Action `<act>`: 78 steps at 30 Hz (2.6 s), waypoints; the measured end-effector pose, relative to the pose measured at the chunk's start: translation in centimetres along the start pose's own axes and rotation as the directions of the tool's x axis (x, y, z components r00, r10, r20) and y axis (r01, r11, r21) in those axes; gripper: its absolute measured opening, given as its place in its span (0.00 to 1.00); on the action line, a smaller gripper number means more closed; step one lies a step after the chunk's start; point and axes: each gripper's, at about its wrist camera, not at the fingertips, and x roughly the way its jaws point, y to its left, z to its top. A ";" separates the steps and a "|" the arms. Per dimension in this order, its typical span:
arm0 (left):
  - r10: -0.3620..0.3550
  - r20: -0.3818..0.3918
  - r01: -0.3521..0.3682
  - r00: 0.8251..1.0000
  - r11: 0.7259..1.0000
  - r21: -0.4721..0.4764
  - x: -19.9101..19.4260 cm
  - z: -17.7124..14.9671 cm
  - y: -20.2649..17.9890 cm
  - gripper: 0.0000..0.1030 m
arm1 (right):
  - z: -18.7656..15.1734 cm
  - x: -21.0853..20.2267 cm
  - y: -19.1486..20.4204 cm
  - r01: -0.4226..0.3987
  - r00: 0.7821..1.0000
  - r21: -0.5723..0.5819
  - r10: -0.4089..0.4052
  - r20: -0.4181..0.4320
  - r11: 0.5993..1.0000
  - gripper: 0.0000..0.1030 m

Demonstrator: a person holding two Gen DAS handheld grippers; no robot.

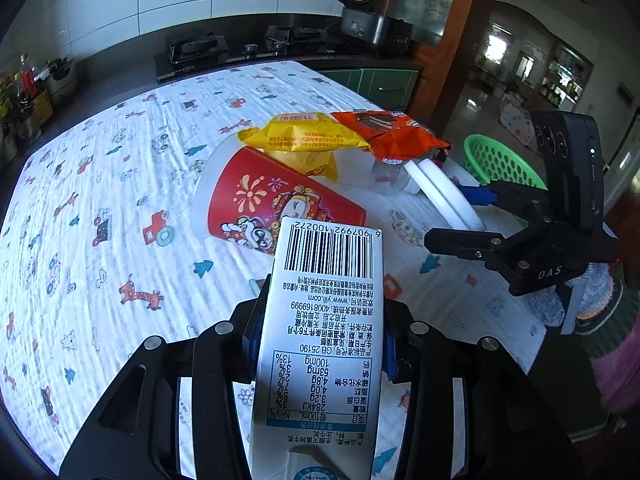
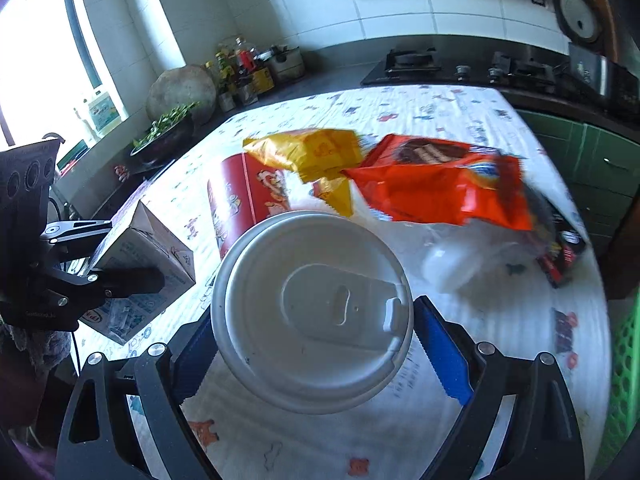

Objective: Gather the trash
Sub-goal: 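Lift the white lid with the right gripper and the carton with the left gripper, then drop the lid into the green basket with right gripper while left drops the carton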

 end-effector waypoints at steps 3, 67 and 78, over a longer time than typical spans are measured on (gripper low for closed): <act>-0.019 0.011 0.018 1.000 1.000 0.019 0.0 0.6 -1.4 0.42 | -0.4 -2.5 -1.1 0.058 0.998 0.018 -0.058 0.039 0.998 0.86; -0.312 -0.190 0.355 0.931 0.894 0.275 21.3 16.7 -36.4 0.44 | -16.0 -25.8 -25.4 0.531 0.771 0.510 -0.636 0.041 0.677 0.91; -0.319 -0.159 0.352 0.934 0.898 0.264 19.9 16.4 -35.7 0.66 | -16.9 -25.6 -24.5 0.535 0.773 0.507 -0.634 0.028 0.675 0.91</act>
